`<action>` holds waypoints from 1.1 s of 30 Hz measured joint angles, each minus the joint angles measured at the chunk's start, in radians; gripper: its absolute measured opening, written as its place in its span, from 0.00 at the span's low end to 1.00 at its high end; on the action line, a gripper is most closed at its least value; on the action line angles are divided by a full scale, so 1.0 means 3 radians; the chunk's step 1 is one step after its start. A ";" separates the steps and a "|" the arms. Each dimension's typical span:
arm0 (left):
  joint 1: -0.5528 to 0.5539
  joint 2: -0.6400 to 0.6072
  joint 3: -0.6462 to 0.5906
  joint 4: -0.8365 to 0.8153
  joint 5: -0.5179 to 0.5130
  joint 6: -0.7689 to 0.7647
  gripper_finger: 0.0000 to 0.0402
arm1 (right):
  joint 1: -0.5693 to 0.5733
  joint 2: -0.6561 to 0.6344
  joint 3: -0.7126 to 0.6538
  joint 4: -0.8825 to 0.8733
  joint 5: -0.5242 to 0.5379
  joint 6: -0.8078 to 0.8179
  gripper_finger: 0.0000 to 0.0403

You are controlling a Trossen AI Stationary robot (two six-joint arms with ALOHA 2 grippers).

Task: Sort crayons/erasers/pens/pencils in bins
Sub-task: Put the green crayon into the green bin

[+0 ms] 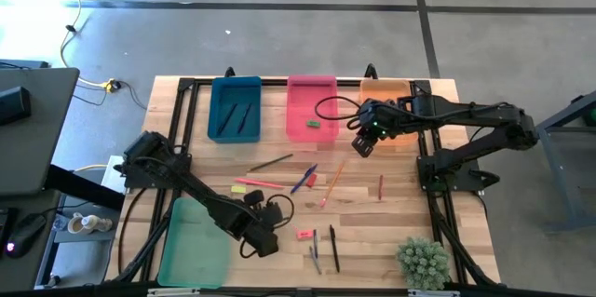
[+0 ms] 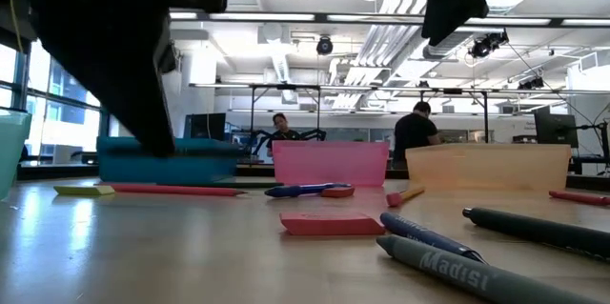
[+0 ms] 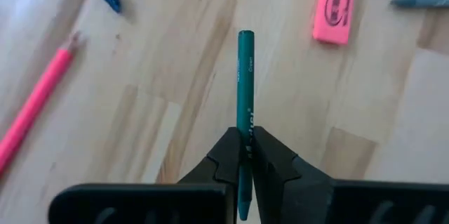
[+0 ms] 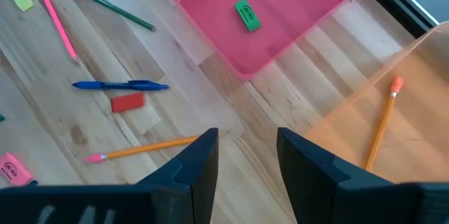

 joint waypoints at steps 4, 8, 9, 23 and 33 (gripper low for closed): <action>-0.0062 -0.0227 0.0006 -0.0302 -0.0138 -0.0185 0.02 | 0.0000 0.0000 0.0000 -0.0003 0.0000 0.0001 0.34; -0.0184 -0.0501 0.0011 -0.0669 -0.0310 -0.0454 0.02 | 0.0000 0.0000 0.0000 -0.0001 0.0027 0.0001 0.34; -0.0227 -0.0564 0.0012 -0.0786 -0.0335 -0.0537 0.02 | 0.0000 0.0000 0.0000 -0.0002 0.0033 0.0001 0.34; -0.1136 -0.0947 -0.0005 -0.2225 -0.0453 -0.2283 0.02 | 0.0000 0.0001 0.0000 -0.0010 -0.0006 0.0046 0.34; -0.1757 -0.0952 -0.0261 -0.2217 -0.0167 -0.3533 0.02 | 0.0000 0.0001 0.0000 -0.0002 -0.0067 0.0239 0.34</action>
